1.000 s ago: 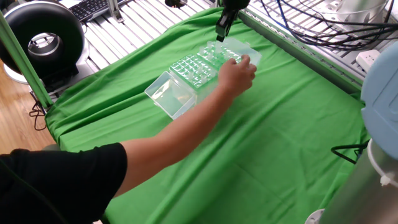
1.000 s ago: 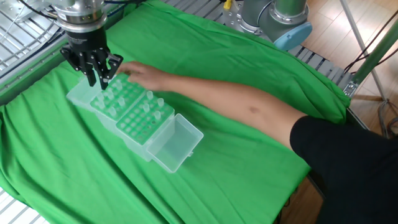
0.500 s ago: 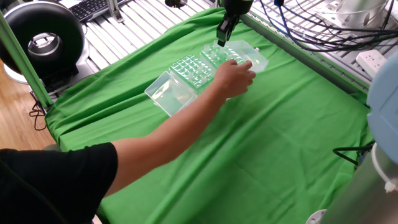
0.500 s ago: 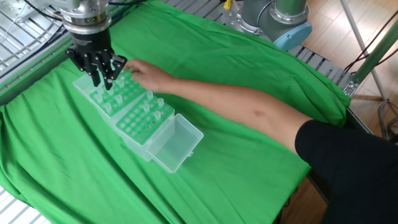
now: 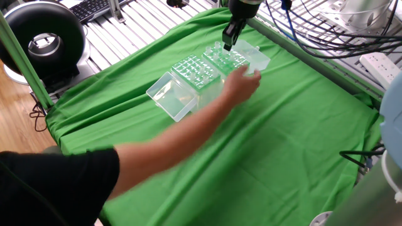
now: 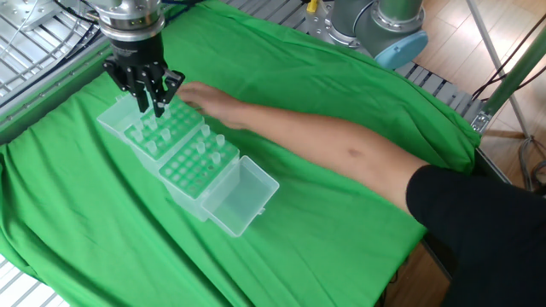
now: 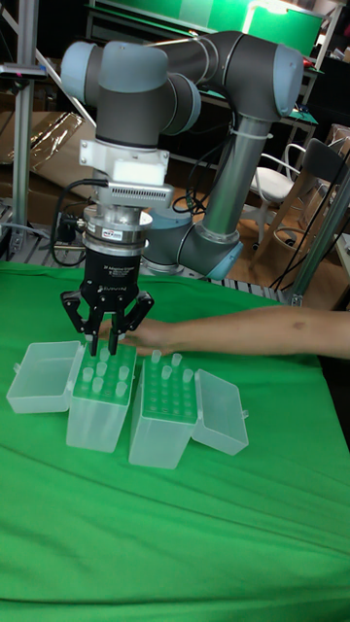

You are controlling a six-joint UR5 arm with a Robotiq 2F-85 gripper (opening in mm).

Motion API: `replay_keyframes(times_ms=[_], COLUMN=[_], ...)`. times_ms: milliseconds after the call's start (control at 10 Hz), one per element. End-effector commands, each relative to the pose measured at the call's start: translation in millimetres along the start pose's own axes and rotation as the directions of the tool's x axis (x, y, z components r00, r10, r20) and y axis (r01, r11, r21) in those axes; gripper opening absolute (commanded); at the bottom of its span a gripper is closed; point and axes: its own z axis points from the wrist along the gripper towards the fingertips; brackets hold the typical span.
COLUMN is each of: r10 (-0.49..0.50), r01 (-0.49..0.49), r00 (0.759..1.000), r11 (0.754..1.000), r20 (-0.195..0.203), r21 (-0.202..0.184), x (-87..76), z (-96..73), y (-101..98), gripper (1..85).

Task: Insert a large pipette tip into the holder for large pipette tips

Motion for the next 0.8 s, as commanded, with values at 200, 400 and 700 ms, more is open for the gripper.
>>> replay_keyframes(times_ms=[200, 400, 700], r10=[0.021, 0.035, 0.043], r01=[-0.021, -0.035, -0.043], r00=[1.0, 0.999, 0.999], r11=[1.0, 0.999, 0.999], r20=[0.006, 0.009, 0.013], r21=[-0.019, -0.034, -0.026], x=[12.0, 12.6, 13.9], z=[0.6, 3.5, 9.4], y=[4.2, 9.5, 11.8], gripper=[31.3, 31.3, 31.3])
